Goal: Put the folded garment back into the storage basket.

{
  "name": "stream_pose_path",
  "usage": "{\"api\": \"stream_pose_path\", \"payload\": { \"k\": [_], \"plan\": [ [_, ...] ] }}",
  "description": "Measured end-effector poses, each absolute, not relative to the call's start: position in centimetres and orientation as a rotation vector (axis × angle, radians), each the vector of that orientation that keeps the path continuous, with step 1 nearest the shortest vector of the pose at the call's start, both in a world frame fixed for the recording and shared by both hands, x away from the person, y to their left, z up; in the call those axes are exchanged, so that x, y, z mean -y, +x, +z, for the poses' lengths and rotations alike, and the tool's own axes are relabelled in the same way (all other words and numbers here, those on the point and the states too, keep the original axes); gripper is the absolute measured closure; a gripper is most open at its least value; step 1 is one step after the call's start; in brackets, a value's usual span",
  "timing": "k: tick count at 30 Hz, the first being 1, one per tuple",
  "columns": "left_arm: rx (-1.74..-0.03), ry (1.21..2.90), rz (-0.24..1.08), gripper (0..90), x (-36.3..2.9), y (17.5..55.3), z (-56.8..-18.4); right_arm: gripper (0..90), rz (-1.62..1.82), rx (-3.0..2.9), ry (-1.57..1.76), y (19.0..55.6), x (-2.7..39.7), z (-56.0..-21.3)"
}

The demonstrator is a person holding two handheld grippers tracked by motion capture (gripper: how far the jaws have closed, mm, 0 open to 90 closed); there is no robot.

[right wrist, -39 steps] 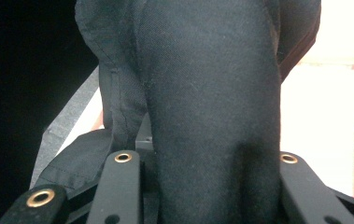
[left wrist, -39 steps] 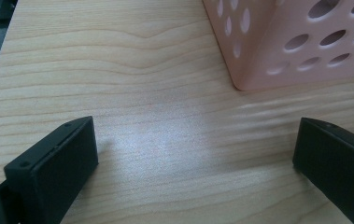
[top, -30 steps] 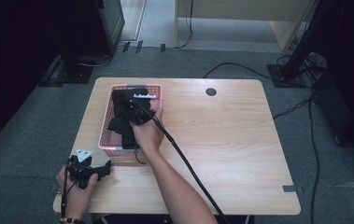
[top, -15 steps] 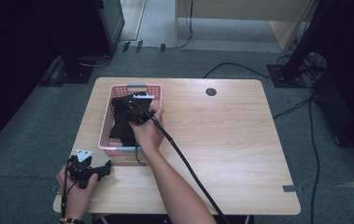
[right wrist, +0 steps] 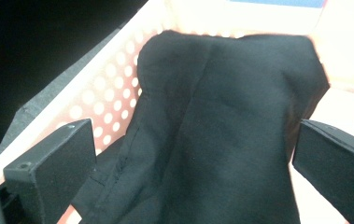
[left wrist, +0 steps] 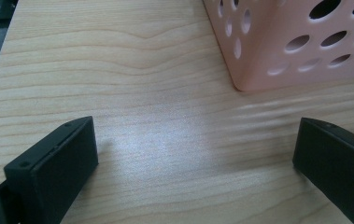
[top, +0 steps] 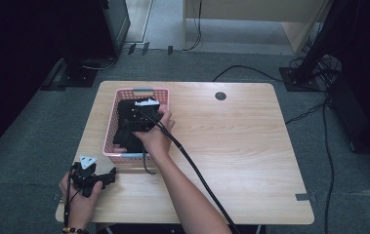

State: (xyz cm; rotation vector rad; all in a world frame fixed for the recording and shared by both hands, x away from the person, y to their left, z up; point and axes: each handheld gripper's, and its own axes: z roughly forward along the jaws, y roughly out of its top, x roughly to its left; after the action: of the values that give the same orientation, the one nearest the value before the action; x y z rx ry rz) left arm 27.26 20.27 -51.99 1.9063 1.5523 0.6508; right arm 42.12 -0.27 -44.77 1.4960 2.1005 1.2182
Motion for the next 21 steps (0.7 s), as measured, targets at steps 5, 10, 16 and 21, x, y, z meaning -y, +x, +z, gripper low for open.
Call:
{"api": "stream_pose_path", "payload": {
  "k": [5,10,16,21],
  "plan": [
    [-1.552,1.907,0.651,0.0,-20.3,27.3,-52.0,0.0,1.253,-2.078,1.48,41.8,1.4,-44.3],
    [-1.552,1.907,0.651,0.0,-20.3,27.3,-52.0,0.0,1.251,-2.065,1.489,41.7,2.8,-44.6],
    [-1.553,1.907,0.651,0.0,-20.3,27.3,-52.0,0.0,1.316,-2.006,1.546,41.4,4.3,-43.8],
    [-1.553,1.907,0.651,0.0,-20.3,27.3,-52.0,0.0,1.3,-2.006,1.543,41.4,5.2,-43.3]
  ]
}}
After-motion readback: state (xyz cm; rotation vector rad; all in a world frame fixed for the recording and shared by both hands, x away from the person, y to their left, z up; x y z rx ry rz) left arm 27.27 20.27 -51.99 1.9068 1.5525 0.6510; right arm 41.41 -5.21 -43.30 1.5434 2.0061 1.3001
